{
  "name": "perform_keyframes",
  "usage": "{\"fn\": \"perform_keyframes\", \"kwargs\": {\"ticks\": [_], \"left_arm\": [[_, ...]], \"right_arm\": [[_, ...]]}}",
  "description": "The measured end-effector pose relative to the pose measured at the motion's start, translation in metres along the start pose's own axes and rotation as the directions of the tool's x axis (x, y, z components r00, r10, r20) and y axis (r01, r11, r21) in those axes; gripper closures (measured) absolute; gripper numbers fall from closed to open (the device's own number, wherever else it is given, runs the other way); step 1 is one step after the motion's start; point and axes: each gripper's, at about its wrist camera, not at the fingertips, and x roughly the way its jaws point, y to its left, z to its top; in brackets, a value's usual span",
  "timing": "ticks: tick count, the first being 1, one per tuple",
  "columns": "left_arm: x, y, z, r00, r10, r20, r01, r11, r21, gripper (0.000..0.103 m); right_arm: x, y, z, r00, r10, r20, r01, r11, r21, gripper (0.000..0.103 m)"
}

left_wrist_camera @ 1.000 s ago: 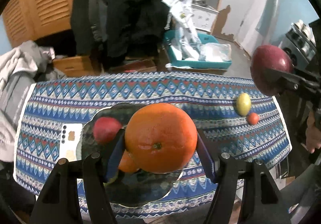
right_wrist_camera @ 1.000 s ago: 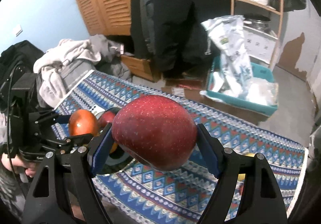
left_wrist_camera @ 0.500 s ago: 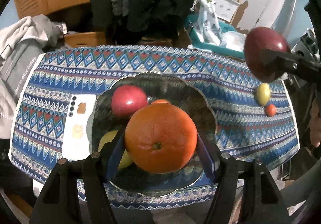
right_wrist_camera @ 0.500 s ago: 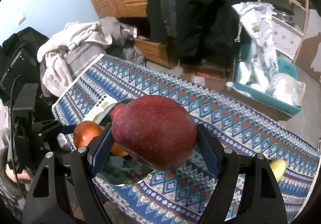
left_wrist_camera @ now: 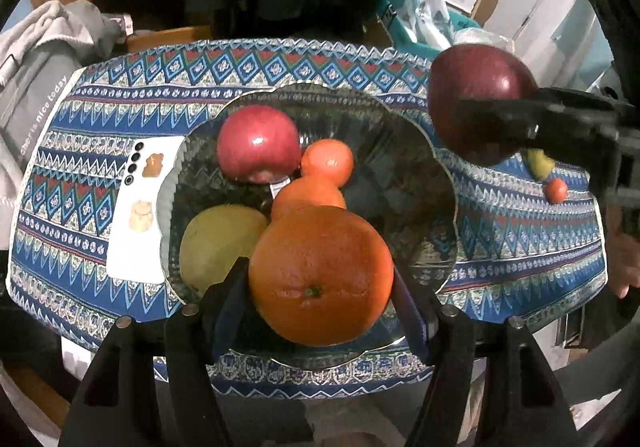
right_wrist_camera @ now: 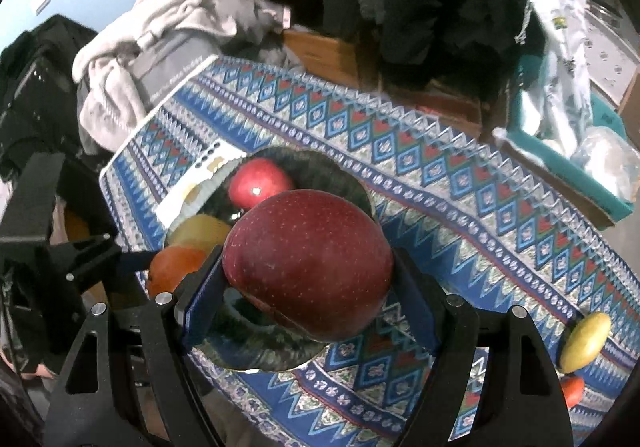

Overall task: Organize fruits
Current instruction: 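Lower the orange and apple into the bowl and open both grippers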

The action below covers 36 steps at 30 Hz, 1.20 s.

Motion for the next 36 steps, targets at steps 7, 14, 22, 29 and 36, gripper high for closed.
{"fn": "perform_keyframes", "kwargs": {"ticks": [7, 14, 22, 29, 36], "left_arm": [[0.019, 0.002, -0.003, 0.997, 0.002, -0.082, -0.003, 1.000, -0.007, 0.033], [0.030, 0.004, -0.004, 0.993, 0.031, -0.116, -0.034, 0.999, -0.017, 0.033], [0.018, 0.009, 0.004, 0.995, 0.069, -0.065, -0.069, 0.998, -0.009, 0.024], [0.011, 0.018, 0.009, 0.996, 0.079, -0.038, -0.080, 0.996, -0.034, 0.024], [0.007, 0.025, 0.010, 0.997, 0.077, -0.021, -0.079, 0.995, -0.064, 0.024]], "right_arm": [[0.025, 0.006, -0.010, 0.998, 0.001, -0.057, -0.002, 1.000, -0.014, 0.024], [0.042, 0.011, -0.017, 0.995, 0.012, -0.097, -0.013, 1.000, -0.011, 0.023], [0.056, 0.007, -0.023, 0.991, 0.022, -0.129, -0.021, 1.000, 0.011, 0.023], [0.063, 0.002, -0.027, 0.988, 0.024, -0.155, -0.020, 0.999, 0.029, 0.023], [0.056, 0.001, -0.024, 0.991, 0.053, -0.122, -0.047, 0.998, 0.050, 0.022]]}}
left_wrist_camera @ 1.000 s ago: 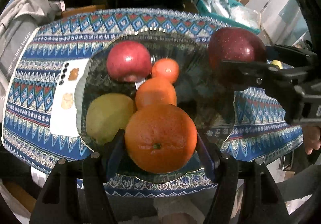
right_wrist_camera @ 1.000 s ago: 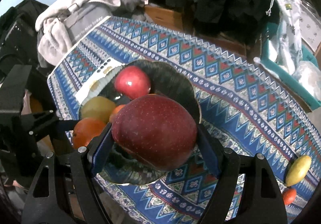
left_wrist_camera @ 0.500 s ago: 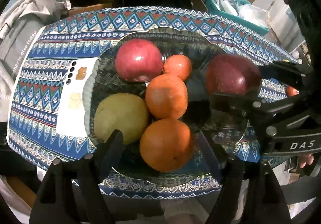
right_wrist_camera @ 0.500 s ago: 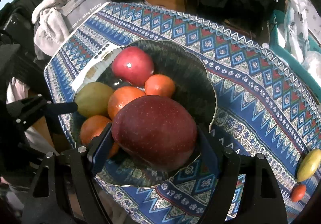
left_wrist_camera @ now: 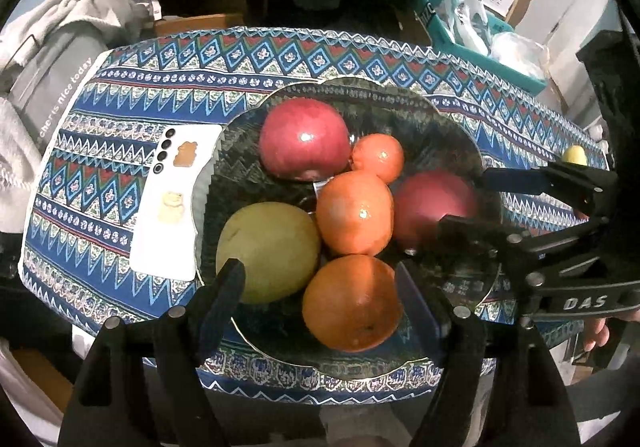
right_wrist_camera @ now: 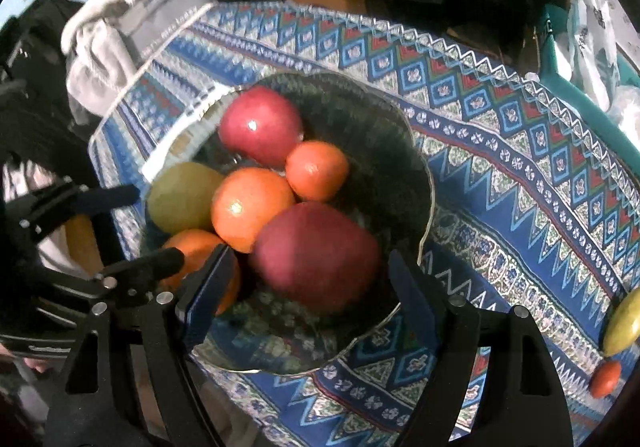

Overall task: Organize fruits
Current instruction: 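Lower the orange and apple into the bowl and open both grippers, then withdraw both tools from the bowl toward the yellow pear and tangerine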

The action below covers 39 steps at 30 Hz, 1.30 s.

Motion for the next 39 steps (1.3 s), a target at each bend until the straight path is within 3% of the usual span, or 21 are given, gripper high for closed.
{"fn": "perform_keyframes", "kwargs": {"ticks": [10, 16, 26, 39], "left_arm": [[-0.013, -0.002, 0.005, 0.999, -0.011, 0.052, 0.012, 1.000, -0.018, 0.024], [-0.031, -0.014, 0.011, 0.994, -0.018, 0.110, 0.018, 1.000, -0.003, 0.024], [-0.059, -0.049, 0.019, 0.980, -0.036, 0.194, 0.025, 0.998, 0.055, 0.024], [-0.099, -0.104, 0.024, 0.956, -0.075, 0.284, 0.033, 0.988, 0.150, 0.023]], "right_arm": [[-0.038, -0.013, 0.003, 0.997, -0.020, 0.078, 0.015, 0.998, 0.067, 0.022], [-0.071, -0.019, 0.002, 0.987, -0.092, 0.133, 0.082, 0.993, 0.084, 0.022], [-0.123, -0.036, -0.018, 0.956, -0.225, 0.189, 0.208, 0.972, 0.107, 0.022], [-0.199, -0.064, -0.051, 0.918, -0.274, 0.288, 0.223, 0.955, 0.197, 0.022]]}}
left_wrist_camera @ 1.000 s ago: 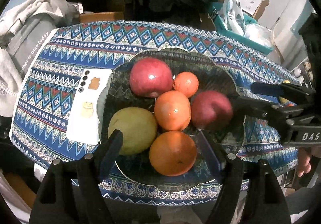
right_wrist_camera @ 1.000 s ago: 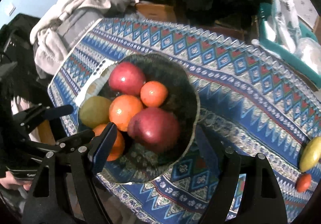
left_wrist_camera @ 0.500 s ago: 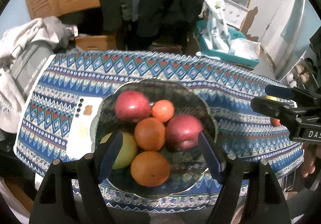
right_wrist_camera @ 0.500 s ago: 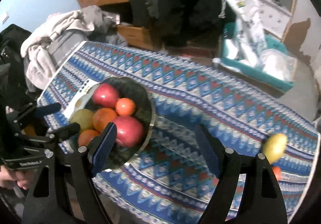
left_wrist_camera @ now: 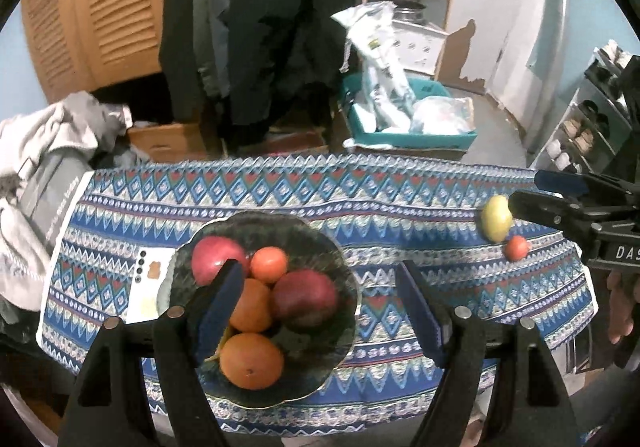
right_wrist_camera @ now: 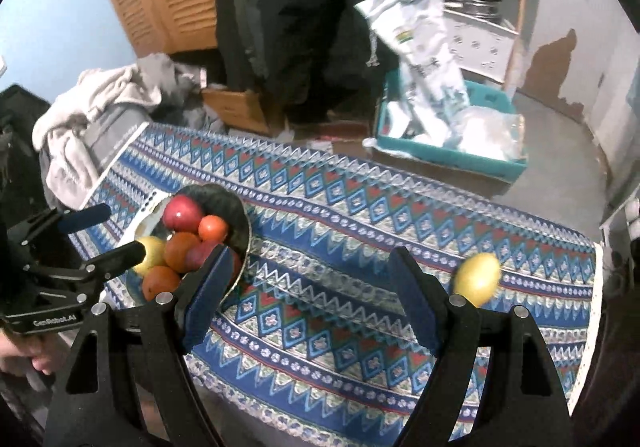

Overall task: Organize fruits
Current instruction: 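Withdraw both tools from the bowl toward the yellow pear and tangerine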

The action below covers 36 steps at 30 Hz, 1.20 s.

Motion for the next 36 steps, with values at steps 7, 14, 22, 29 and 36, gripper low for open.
{"fn": "perform_keyframes", "kwargs": {"ticks": [7, 14, 22, 29, 36], "left_arm": [[-0.012, -0.029, 0.010, 0.999, -0.034, 0.026, 0.034, 0.999, 0.030, 0.023], [-0.013, -0.057, 0.020, 0.997, -0.070, 0.021, 0.069, 0.997, 0.043, 0.021], [-0.013, -0.092, 0.029, 0.994, -0.109, 0.023, 0.106, 0.991, 0.086, 0.018], [0.003, -0.110, 0.032, 0.992, -0.124, 0.003, 0.123, 0.987, 0.107, 0.018], [0.027, -0.123, 0.034, 0.992, -0.124, -0.029, 0.126, 0.983, 0.132, 0.018]], "right_arm": [[-0.036, -0.033, -0.006, 0.999, -0.030, 0.045, 0.027, 0.997, 0.069, 0.022], [-0.065, -0.064, -0.010, 0.992, -0.088, 0.091, 0.079, 0.992, 0.103, 0.019], [-0.083, -0.109, -0.021, 0.986, -0.133, 0.098, 0.114, 0.977, 0.180, 0.019], [-0.077, -0.135, -0.033, 0.984, -0.164, 0.062, 0.148, 0.966, 0.211, 0.019], [-0.062, -0.156, -0.049, 0.981, -0.192, 0.011, 0.184, 0.954, 0.235, 0.019]]}}
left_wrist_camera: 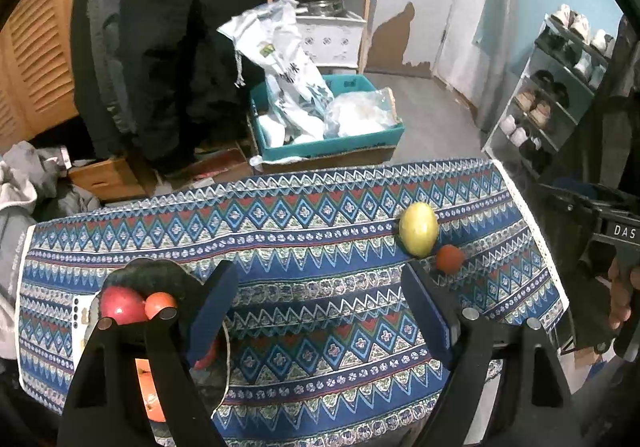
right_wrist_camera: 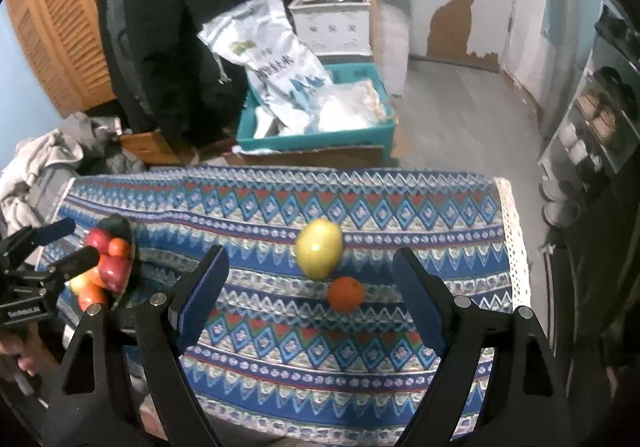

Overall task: Organize fruits
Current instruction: 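Withdraw both tools from the bowl toward the yellow pear and tangerine, then move the left tool to the yellow pear while the right tool approaches the tangerine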

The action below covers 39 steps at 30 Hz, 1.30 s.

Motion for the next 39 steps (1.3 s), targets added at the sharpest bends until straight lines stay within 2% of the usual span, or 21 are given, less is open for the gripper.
{"fn": "perform_keyframes", "kwargs": {"ticks": [5, 9, 16, 26, 32, 38, 39], "left_arm": [[0.030, -0.008, -0.002, 0.999, -0.004, -0.051, 0.005, 1.000, 0.015, 0.018], [0.055, -0.015, -0.005, 0.996, -0.003, -0.086, 0.005, 1.000, 0.030, 0.018], [0.088, -0.020, -0.008, 0.990, -0.027, -0.137, 0.030, 0.999, 0.020, 0.018], [0.135, -0.020, -0.023, 0.972, -0.044, -0.230, 0.042, 0.999, -0.013, 0.018], [0.147, -0.023, -0.029, 0.963, -0.060, -0.262, 0.057, 0.998, -0.018, 0.018], [0.152, -0.030, -0.026, 0.963, -0.064, -0.261, 0.067, 0.998, 0.004, 0.018], [0.152, -0.030, -0.026, 0.964, -0.065, -0.259, 0.068, 0.998, 0.002, 0.018]], "right_arm": [[0.037, -0.011, -0.011, 0.998, -0.016, -0.066, 0.016, 1.000, 0.000, 0.019], [0.081, -0.023, -0.023, 0.989, 0.003, -0.150, 0.001, 1.000, 0.031, 0.019], [0.127, -0.042, -0.043, 0.972, -0.005, -0.236, 0.023, 0.997, 0.076, 0.019], [0.162, -0.036, -0.062, 0.955, -0.022, -0.296, 0.032, 0.999, 0.030, 0.019], [0.180, -0.036, -0.071, 0.946, -0.034, -0.322, 0.038, 0.999, 0.005, 0.020], [0.191, -0.034, -0.070, 0.942, -0.027, -0.334, 0.029, 1.000, 0.001, 0.028], [0.192, -0.035, -0.071, 0.940, -0.023, -0.340, 0.025, 1.000, 0.002, 0.034]]}}
